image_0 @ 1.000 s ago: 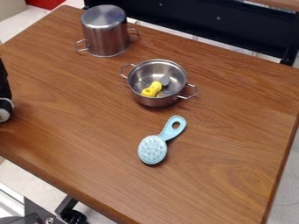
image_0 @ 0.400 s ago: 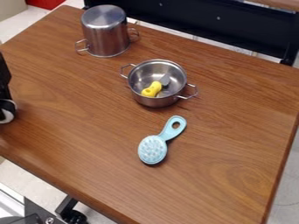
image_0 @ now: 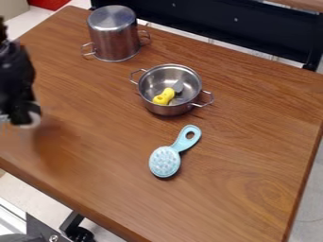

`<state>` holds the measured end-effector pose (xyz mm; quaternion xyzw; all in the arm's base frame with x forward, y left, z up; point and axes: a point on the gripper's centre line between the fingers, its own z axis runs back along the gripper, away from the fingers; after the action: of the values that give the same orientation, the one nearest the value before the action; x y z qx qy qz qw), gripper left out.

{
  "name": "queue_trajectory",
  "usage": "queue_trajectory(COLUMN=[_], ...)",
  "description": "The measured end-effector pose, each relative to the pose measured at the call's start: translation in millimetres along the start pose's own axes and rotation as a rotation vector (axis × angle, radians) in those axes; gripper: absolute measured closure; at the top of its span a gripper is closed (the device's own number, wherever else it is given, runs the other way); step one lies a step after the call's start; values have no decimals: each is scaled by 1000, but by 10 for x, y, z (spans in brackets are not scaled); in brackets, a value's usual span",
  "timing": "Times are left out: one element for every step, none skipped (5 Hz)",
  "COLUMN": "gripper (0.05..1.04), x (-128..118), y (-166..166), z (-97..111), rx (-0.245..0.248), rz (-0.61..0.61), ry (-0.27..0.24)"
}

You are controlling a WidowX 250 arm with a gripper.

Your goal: Move the sushi at the right side of the spatula

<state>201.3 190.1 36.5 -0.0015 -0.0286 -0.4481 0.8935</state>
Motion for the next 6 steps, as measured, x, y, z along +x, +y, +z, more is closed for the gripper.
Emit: queue_trajectory(gripper=[583, 583, 583, 583, 583, 583], x=[316, 662, 1055, 1439, 1793, 2138], y=[-71, -207, -375, -553, -643, -794], z=[94, 182, 207, 179, 222, 175], rx=[-5, -18, -40, -62, -48, -38], rz=[57, 99, 143, 159, 190, 227], ry=[-24, -47, -43, -36, -49, -50])
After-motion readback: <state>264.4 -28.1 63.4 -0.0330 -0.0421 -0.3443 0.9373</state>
